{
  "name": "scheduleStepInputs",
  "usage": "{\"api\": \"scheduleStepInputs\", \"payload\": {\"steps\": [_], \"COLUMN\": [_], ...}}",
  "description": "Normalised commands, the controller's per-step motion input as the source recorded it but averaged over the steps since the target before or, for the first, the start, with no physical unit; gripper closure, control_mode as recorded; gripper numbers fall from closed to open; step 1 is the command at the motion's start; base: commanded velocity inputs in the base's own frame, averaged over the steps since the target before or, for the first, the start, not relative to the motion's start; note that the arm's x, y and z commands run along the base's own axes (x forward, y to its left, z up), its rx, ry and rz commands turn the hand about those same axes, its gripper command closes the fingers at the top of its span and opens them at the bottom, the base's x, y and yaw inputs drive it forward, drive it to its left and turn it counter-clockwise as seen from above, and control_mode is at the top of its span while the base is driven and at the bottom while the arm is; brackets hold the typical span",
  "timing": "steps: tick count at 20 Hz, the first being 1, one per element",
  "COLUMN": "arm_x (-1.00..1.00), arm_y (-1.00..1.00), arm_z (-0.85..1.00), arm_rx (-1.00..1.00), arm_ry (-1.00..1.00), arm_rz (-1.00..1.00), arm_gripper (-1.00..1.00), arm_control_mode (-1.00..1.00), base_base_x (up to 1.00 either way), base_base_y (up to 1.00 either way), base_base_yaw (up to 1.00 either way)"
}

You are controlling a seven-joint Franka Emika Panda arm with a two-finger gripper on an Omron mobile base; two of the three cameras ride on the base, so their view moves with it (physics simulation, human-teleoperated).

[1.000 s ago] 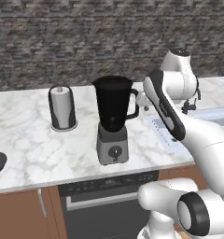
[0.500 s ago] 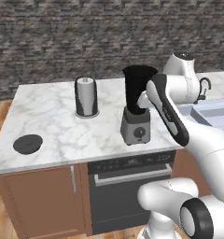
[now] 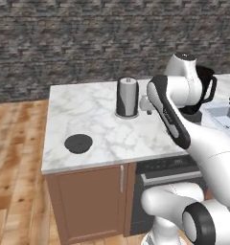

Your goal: Close the lid blender by securely placing the lid on top.

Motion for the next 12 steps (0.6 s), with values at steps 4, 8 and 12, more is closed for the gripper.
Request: {"api": "scheduleStepInputs", "payload": {"steps": [4,8,12], "arm_x": [0.00,0.00,0.00], "arm_y": [0.00,0.00,0.00], "arm_z": [0.00,0.00,0.00], "arm_rx": [0.00,0.00,0.00], "arm_ry": [0.00,0.00,0.00], "arm_rz": [0.00,0.00,0.00], "arm_gripper": [-1.00,-1.00,-1.00], "arm_control_mode": [1.00,1.00,1.00], "base_base_x": [0.57,0.56,0.50], "base_base_y": [0.04,0.00,0.01], "base_base_yaw": [0.00,0.00,0.00]}}
